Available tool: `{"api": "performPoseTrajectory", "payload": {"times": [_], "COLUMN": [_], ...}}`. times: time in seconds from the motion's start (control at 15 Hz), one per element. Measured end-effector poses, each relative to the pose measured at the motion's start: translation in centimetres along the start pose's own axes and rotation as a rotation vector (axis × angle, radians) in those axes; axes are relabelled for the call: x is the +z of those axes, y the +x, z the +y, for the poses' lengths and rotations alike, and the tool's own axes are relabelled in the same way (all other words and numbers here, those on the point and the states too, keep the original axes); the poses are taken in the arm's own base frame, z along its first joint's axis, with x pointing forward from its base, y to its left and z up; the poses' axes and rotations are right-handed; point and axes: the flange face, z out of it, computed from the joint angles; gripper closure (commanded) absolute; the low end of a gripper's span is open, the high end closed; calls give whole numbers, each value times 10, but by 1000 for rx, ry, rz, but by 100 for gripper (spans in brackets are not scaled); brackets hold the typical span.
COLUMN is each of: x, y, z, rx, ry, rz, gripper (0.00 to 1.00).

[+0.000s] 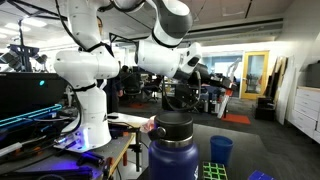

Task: Put the pen in the cup

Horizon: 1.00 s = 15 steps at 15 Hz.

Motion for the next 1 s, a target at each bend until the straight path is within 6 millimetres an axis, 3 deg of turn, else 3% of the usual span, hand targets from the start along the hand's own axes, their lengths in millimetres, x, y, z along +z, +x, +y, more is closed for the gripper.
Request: {"api": "performPoseTrajectory", "payload": {"times": [1.0], "x": [0], "y": [-27], "z": [-2], "rx": [25], "ry": [3], "rz": [33], "gripper": [94]}}
